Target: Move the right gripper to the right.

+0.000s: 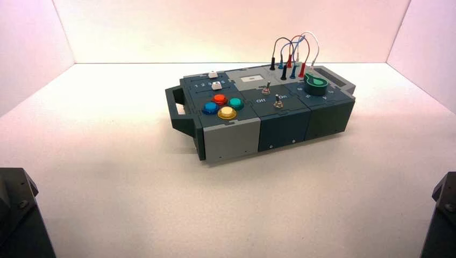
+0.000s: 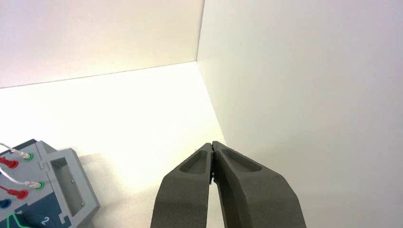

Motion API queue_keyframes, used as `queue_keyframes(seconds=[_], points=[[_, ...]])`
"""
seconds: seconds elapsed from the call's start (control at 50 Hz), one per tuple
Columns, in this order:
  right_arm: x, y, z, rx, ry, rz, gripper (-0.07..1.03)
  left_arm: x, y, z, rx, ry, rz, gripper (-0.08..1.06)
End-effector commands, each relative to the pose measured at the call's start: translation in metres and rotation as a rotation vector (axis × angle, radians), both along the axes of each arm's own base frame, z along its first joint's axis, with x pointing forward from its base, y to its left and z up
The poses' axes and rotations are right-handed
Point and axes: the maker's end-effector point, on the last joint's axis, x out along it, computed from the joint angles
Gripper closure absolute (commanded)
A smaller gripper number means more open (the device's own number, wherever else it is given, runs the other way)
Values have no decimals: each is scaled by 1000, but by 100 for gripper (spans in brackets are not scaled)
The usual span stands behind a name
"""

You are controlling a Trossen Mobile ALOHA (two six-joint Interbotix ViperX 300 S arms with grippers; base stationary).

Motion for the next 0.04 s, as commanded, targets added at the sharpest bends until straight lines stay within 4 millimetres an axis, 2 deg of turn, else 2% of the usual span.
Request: queue_keyframes(seconds=[0.02,0.04], points=[[2,-3,11,-11,-27,-7,98,2,0,16,-1,-32,0,101],[2,-3,12,-10,-29,-8,98,2,0,16,-1,-32,0,101]])
